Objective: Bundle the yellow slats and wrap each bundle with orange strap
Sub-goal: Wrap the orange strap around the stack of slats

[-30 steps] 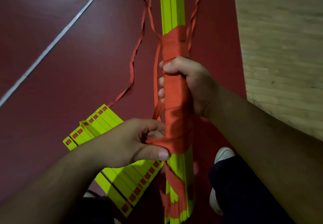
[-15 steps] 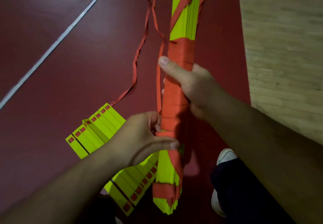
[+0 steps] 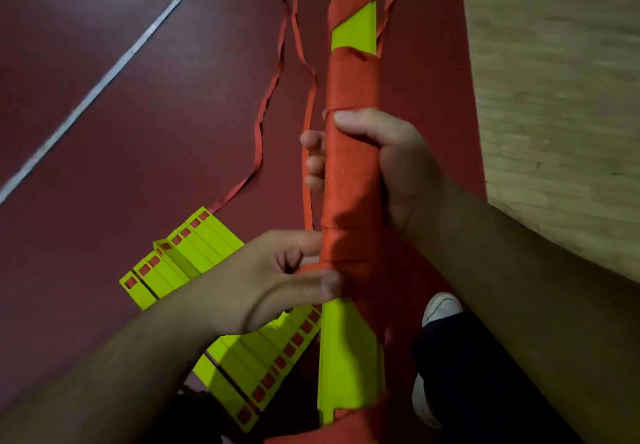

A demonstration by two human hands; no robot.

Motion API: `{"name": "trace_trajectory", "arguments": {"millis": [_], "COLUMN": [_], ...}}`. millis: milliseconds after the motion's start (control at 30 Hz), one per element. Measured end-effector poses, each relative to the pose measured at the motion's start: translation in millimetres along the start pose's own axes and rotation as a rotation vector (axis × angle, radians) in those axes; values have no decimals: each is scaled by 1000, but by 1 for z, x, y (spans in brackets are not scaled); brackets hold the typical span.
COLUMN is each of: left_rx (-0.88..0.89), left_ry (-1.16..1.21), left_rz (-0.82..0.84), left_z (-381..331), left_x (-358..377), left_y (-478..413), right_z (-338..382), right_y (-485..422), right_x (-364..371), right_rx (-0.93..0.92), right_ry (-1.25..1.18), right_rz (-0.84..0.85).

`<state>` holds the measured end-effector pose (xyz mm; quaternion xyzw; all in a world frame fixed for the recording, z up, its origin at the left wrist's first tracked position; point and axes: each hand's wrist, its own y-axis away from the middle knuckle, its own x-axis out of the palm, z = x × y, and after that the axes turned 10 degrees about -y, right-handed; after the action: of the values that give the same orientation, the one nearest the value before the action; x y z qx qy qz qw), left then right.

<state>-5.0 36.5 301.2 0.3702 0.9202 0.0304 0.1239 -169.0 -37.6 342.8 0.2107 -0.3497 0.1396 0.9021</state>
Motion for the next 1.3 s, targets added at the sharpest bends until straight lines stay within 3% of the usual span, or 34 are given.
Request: {"name": "trace_trajectory", "arguments": {"millis": [67,133,200,267,333,467,567,667,800,900,967,1100,1300], "left_rx": [-43,-85,-140,-125,-73,-30,-40,-35,-117,-256,-264,-156,-42], "left_ry": [6,-190,-542,-657,-540,-157,-33,6,17,-362,-524,-394,-111], "left_rz": [-95,-191,-285,-344,-324,-117,16,46,-176,-430,-477,-400,-43], "left_z": [4,8,11,10,14,20,15,6,4,10,10,14,16], "left_x": [2,3,4,4,-2,-14,-13,-9,0,4,3,-2,-10], "left_y": [0,-2,-3,-3,-3,0,-2,-3,-6,-7,-6,-6,-2], "right_z": [-2,-7,-14,-16,-12,1,0,-5,-5,-10,-15,-13,-8], "right_y": [-6,-10,-10,-10,-9,-5,-1,1,-8,-13,-13,-11,-3], "right_x": [-3,-6,-7,-6,-4,-1,-3,-2,-4,-4,-5,-5,-1], "right_rx": [-82,-154,-154,-165,-150,-9,41,30,-6,-83,-143,-188,-106], "right_ry": [178,401,434,375,315,88,-44,-170,-61,150,199,196,149], "right_rz": [-97,-177,-213,-225,-223,-114,-23,32,-83,-235,-280,-296,-178]}}
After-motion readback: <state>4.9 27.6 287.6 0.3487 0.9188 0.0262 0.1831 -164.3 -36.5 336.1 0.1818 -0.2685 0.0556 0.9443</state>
